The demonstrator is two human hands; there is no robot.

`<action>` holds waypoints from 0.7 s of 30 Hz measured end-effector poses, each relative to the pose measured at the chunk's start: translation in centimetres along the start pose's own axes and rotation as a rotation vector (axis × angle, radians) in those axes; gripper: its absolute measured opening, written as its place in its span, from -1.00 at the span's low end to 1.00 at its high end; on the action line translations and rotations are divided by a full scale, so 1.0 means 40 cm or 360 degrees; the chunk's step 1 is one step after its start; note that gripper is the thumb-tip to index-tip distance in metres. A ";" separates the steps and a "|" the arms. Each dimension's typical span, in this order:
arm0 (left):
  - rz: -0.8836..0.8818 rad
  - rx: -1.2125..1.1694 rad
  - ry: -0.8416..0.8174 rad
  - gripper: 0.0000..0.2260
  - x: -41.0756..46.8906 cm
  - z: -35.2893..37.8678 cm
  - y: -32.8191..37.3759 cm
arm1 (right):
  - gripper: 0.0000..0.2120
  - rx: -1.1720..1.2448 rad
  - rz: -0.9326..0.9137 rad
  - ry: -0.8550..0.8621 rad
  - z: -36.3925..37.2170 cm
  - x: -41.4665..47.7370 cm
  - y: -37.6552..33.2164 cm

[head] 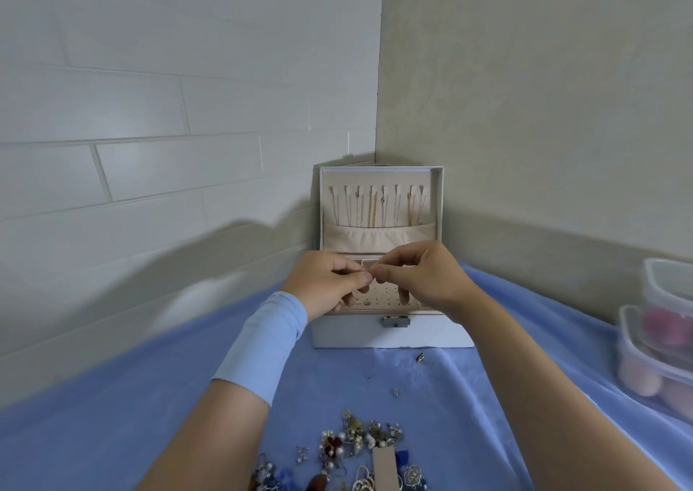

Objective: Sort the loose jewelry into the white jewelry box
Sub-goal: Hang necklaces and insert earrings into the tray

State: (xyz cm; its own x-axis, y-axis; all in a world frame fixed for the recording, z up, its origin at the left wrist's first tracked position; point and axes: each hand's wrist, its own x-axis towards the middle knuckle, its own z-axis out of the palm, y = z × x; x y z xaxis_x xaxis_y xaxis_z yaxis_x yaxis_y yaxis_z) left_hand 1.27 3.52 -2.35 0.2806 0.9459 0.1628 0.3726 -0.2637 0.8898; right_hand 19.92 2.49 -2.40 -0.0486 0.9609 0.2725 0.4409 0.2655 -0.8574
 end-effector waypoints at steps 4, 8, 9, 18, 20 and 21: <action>0.0024 0.0176 0.0116 -0.88 0.006 -0.017 -0.014 | -0.91 -0.0589 0.0039 0.0063 0.008 0.003 0.035; 0.0050 0.0118 0.0121 -0.89 0.010 -0.018 -0.023 | -0.92 -0.0940 0.0003 -0.0034 0.014 -0.004 0.034; 0.0048 0.0089 0.0105 -0.90 0.010 -0.016 -0.024 | -0.92 -0.0971 -0.0017 -0.0046 0.014 -0.006 0.031; 0.0042 -0.0021 0.0118 -0.93 0.006 -0.013 -0.024 | -0.89 -0.1168 -0.0036 -0.0125 0.009 -0.009 0.003; 0.0040 -0.0050 0.0136 -0.94 0.005 -0.010 -0.025 | -0.91 -0.1018 0.0008 -0.0102 0.009 -0.008 0.009; 0.0037 -0.0066 0.0147 -0.94 0.005 -0.007 -0.025 | -0.91 -0.0940 0.0012 -0.0074 0.008 -0.007 0.011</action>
State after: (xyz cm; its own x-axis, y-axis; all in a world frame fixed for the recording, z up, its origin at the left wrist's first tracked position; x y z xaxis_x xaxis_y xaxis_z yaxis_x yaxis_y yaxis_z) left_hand 0.69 4.02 -3.11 0.2052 0.9535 0.2209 0.3294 -0.2798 0.9018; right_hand 19.83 2.39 -3.01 -0.0769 0.9686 0.2365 0.8648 0.1828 -0.4676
